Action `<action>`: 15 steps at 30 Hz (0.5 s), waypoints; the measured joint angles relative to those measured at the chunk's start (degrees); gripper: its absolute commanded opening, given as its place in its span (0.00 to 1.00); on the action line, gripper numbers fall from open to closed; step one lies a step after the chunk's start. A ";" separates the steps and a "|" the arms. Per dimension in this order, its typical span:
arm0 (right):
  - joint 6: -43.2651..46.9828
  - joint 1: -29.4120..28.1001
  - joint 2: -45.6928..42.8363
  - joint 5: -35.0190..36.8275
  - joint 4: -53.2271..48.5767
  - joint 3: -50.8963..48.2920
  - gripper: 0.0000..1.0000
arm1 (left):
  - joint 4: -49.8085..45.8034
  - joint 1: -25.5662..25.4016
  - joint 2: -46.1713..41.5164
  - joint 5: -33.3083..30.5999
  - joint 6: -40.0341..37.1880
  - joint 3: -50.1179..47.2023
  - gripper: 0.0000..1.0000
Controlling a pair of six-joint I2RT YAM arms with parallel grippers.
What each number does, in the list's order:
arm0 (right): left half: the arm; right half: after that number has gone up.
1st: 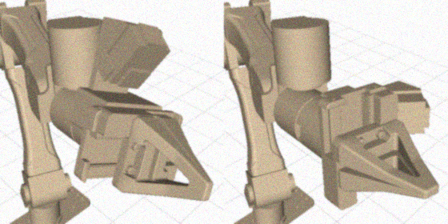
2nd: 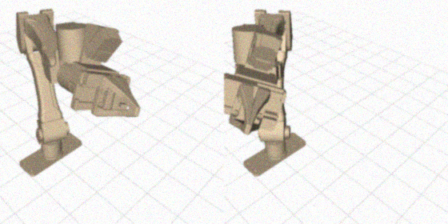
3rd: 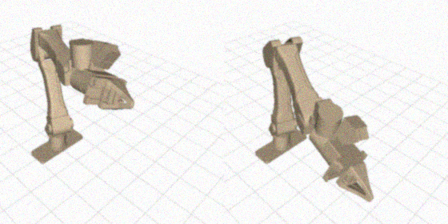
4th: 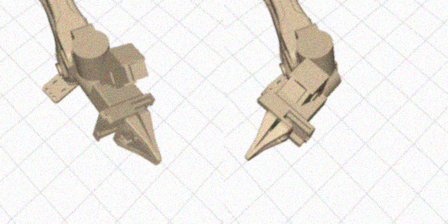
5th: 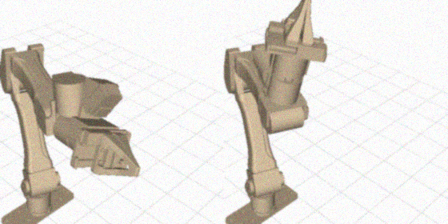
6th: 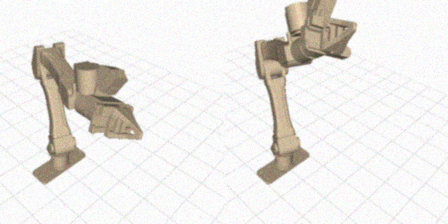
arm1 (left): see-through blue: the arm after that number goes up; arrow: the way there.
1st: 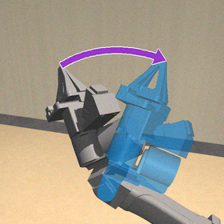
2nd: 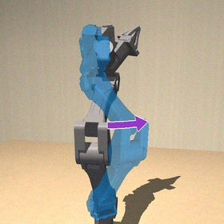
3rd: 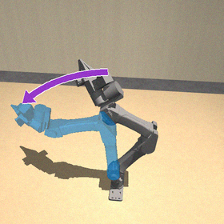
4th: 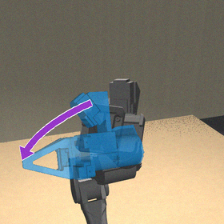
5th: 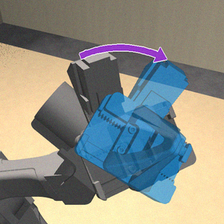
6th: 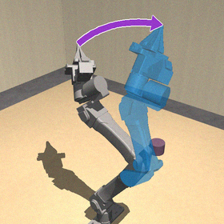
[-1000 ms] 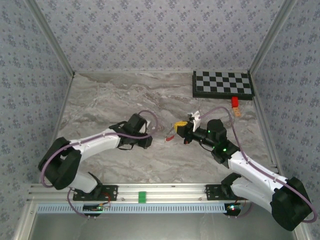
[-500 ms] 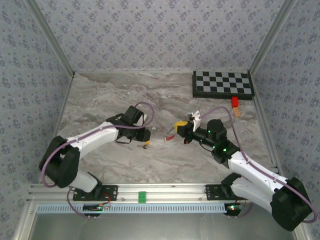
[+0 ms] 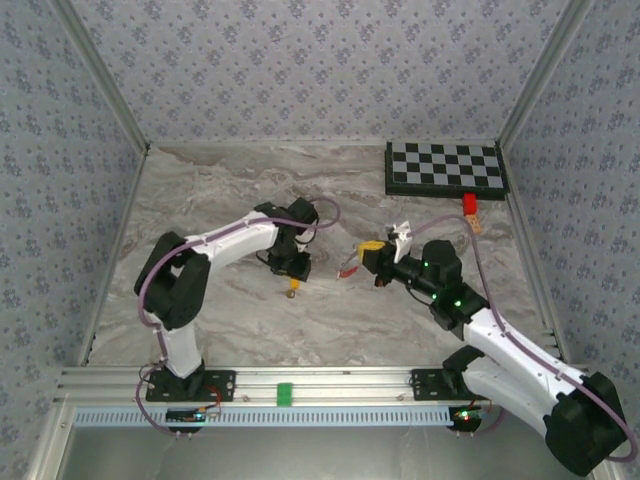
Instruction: Put the keys on the keyring
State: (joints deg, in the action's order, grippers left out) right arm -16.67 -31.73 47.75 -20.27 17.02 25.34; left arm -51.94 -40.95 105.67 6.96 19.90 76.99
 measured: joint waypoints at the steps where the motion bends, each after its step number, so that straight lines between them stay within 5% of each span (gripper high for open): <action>1: 0.02 0.09 -0.94 0.24 -0.52 -0.02 0.00 | -1.33 -0.04 1.40 -0.17 -0.26 1.40 0.29; 15: -0.24 1.44 -3.37 1.03 -3.13 -0.20 0.00 | -10.43 -1.57 9.90 -2.12 -2.43 8.37 0.26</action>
State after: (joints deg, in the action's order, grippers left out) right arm -16.91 -30.28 44.38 -19.25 13.89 25.15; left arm -62.37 -42.52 115.57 4.84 17.47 85.36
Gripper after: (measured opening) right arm 0.040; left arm 0.259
